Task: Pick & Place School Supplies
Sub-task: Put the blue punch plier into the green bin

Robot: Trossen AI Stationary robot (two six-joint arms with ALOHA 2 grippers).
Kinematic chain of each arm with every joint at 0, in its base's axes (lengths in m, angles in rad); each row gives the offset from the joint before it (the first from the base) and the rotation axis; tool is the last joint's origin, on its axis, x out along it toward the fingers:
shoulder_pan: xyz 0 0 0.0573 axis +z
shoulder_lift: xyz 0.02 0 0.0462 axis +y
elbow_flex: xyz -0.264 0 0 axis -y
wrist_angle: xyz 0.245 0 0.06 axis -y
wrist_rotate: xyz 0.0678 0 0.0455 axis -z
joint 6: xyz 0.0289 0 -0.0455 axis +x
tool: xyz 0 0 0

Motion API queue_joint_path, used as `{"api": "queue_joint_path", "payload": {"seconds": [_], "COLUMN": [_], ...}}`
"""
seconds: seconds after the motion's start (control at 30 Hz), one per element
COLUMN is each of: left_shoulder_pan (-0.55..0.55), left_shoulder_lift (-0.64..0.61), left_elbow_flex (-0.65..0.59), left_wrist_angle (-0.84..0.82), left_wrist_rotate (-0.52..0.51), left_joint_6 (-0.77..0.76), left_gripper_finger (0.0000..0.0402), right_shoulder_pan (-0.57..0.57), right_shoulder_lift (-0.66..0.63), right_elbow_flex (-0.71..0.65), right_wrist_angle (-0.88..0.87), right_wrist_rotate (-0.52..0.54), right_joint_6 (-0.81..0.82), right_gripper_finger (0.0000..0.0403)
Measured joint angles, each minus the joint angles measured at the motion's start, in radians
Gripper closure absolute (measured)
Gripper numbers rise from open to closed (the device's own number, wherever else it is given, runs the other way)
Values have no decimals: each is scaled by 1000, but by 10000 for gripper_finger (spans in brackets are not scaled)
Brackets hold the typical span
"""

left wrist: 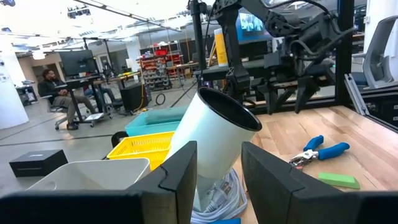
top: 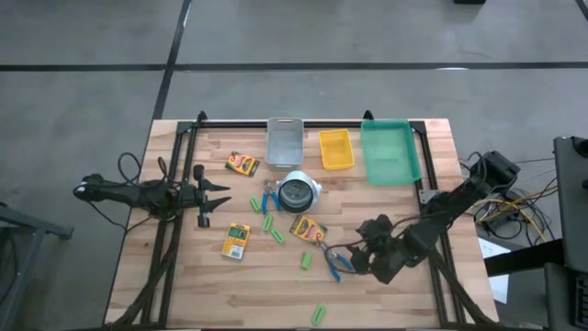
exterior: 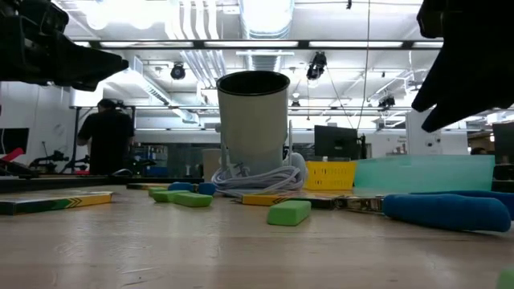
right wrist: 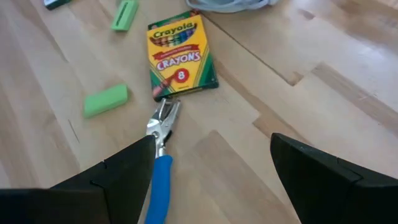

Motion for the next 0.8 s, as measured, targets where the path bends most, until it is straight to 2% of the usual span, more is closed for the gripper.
{"api": "queue_joint_path", "payload": {"seconds": [0.1,0.37,0.57,0.8], "left_shoulder_pan": [0,0,0,0], "left_shoulder_lift": [0,0,0,0], "left_elbow_flex": [0,0,0,0], "left_wrist_angle": [0,0,0,0], "left_wrist_rotate": [0,0,0,0], "left_joint_6": [0,0,0,0], "left_gripper_finger": [271,271,271,271], "right_shoulder_pan": [0,0,0,0], "right_shoulder_lift": [34,101,164,201], "right_elbow_flex": [16,27,29,29], "right_wrist_angle": [1,51,85,84], "right_wrist_rotate": [-12,-145,-159,-215], "right_joint_6": [-1,5,150,192], "right_gripper_finger": [92,93,92,92]}}
